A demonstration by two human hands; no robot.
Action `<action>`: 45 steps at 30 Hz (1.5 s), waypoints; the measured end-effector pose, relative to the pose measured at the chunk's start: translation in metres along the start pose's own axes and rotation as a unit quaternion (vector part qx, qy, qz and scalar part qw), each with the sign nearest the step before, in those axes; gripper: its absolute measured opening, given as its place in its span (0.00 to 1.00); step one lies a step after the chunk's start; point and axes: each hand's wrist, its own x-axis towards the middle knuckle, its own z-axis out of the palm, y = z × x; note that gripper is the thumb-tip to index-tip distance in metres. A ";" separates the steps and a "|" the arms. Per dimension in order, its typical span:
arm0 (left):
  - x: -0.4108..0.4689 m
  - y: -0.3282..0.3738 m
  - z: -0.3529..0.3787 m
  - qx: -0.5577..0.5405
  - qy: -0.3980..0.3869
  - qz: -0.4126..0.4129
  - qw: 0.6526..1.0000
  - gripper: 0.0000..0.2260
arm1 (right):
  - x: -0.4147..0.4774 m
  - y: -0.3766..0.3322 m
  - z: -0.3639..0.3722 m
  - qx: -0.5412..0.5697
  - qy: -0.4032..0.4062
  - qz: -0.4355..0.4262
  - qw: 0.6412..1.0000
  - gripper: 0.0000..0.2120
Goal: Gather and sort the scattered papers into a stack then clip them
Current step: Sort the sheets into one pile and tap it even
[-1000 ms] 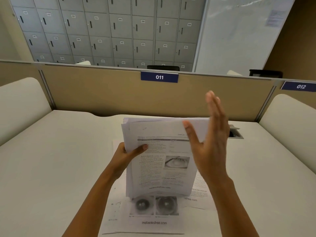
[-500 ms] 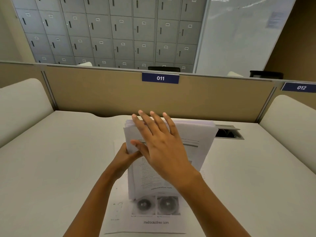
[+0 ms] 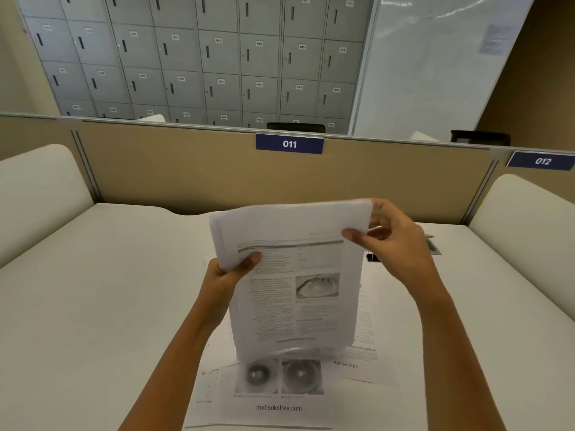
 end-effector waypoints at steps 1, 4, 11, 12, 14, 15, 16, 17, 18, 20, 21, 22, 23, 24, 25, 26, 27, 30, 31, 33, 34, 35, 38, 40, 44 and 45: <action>0.000 0.002 0.002 -0.026 0.008 0.016 0.999 0.16 | 0.001 0.006 0.001 0.067 -0.029 0.021 0.997 0.19; 0.004 0.010 0.007 -0.123 0.057 0.038 0.990 0.09 | -0.003 0.031 0.009 0.135 -0.101 0.078 0.983 0.20; 0.009 0.009 -0.003 -0.251 0.164 0.054 0.952 0.12 | -0.016 0.075 0.019 0.258 -0.030 0.142 0.955 0.22; 0.008 0.006 0.001 -0.276 0.180 0.035 0.943 0.13 | -0.018 0.078 0.027 0.332 -0.014 0.157 0.930 0.27; 0.005 -0.003 0.012 -0.326 0.203 -0.016 0.923 0.15 | -0.025 0.080 0.052 0.418 -0.001 0.189 0.889 0.36; 0.003 -0.011 0.018 -0.347 0.209 -0.043 0.913 0.16 | -0.029 0.081 0.067 0.425 -0.004 0.204 0.882 0.36; 0.003 -0.020 0.023 -0.361 0.209 -0.068 0.906 0.17 | -0.035 0.081 0.082 0.426 -0.010 0.217 0.878 0.33; 0.002 -0.028 0.027 -0.366 0.209 -0.090 0.903 0.18 | -0.039 0.082 0.094 0.427 -0.011 0.228 0.875 0.29; 0.003 -0.036 0.029 -0.364 0.214 -0.110 0.900 0.18 | -0.042 0.084 0.103 0.424 -0.008 0.239 0.873 0.27; 0.003 -0.046 0.026 -0.345 0.239 -0.149 0.895 0.19 | -0.044 0.092 0.108 0.396 -0.006 0.248 0.884 0.27; 0.005 -0.051 0.019 -0.337 0.258 -0.167 0.890 0.18 | -0.042 0.097 0.105 0.368 -0.013 0.247 0.896 0.28; 0.005 -0.054 0.012 -0.334 0.275 -0.178 0.884 0.16 | -0.041 0.103 0.100 0.338 -0.022 0.248 0.907 0.27; 0.005 -0.057 0.002 -0.330 0.294 -0.181 0.879 0.15 | -0.038 0.111 0.095 0.314 -0.035 0.252 0.915 0.26; 0.005 -0.060 -0.010 -0.320 0.307 -0.176 0.879 0.15 | -0.036 0.120 0.091 0.296 -0.046 0.256 0.919 0.24; 0.005 -0.066 -0.021 -0.289 0.315 -0.174 0.887 0.16 | -0.034 0.130 0.086 0.276 -0.054 0.260 0.924 0.24; 0.004 -0.072 -0.033 -0.238 0.314 -0.180 0.901 0.17 | -0.033 0.138 0.082 0.250 -0.058 0.264 0.930 0.23; 0.002 -0.079 -0.043 -0.163 0.304 -0.195 0.918 0.19 | -0.033 0.148 0.080 0.216 -0.057 0.268 0.937 0.25; -0.008 -0.097 -0.059 0.079 0.259 -0.255 0.928 0.21 | -0.039 0.174 0.079 0.124 -0.048 0.313 0.940 0.33; -0.011 -0.100 -0.059 0.149 0.239 -0.265 0.922 0.21 | -0.043 0.180 0.081 0.100 -0.044 0.324 0.940 0.33; -0.015 -0.103 -0.054 0.263 0.196 -0.266 0.907 0.23 | -0.049 0.187 0.085 0.054 -0.034 0.331 0.941 0.31; -0.015 -0.104 -0.051 0.303 0.177 -0.259 0.900 0.23 | -0.052 0.188 0.087 0.040 -0.031 0.328 0.943 0.29; -0.014 -0.103 -0.047 0.337 0.160 -0.256 0.892 0.22 | -0.052 0.189 0.089 0.030 -0.028 0.323 0.945 0.26; -0.012 -0.104 -0.043 0.410 0.134 -0.244 0.869 0.20 | -0.054 0.189 0.097 -0.011 -0.046 0.303 0.952 0.23; -0.010 -0.103 -0.041 0.414 0.140 -0.238 0.867 0.19 | -0.053 0.189 0.099 -0.038 -0.071 0.297 0.952 0.23; -0.002 -0.102 -0.047 0.378 0.171 -0.261 0.872 0.17 | -0.047 0.193 0.094 0.003 -0.100 0.320 0.942 0.23; 0.002 -0.102 -0.049 0.367 0.175 -0.271 0.872 0.17 | -0.046 0.195 0.092 0.021 -0.094 0.331 0.939 0.22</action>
